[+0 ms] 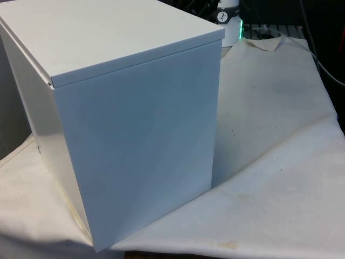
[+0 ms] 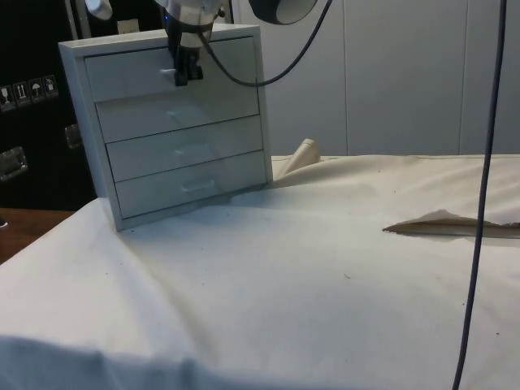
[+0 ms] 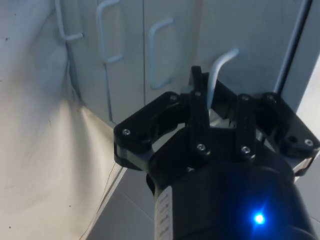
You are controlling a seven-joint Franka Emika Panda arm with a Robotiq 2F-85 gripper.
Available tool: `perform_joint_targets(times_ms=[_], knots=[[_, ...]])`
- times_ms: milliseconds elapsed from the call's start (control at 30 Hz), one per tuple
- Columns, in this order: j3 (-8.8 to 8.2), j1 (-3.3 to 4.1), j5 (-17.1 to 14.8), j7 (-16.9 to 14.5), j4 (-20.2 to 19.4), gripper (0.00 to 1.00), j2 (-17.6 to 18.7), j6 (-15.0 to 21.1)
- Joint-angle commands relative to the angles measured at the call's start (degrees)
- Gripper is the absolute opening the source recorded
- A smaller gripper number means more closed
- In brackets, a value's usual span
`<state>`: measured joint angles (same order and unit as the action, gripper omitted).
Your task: Open the drawer, then close it.
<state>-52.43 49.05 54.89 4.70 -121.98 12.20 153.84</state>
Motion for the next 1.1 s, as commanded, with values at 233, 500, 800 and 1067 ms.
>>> perform_joint_targets(times_ms=[233, 500, 800, 1067], knots=[[-0.23, 1.09, 1.15, 2.29, -0.46, 0.00, -0.46, -0.86], [0.06, 1.89, 4.18, 7.22, -1.15, 0.00, -1.03, -2.46], [-0.11, 2.69, 5.73, 10.26, -1.78, 0.00, -2.12, -2.41], [-0.29, 2.58, 6.30, 11.69, -2.18, 0.00, -3.15, -2.06]])
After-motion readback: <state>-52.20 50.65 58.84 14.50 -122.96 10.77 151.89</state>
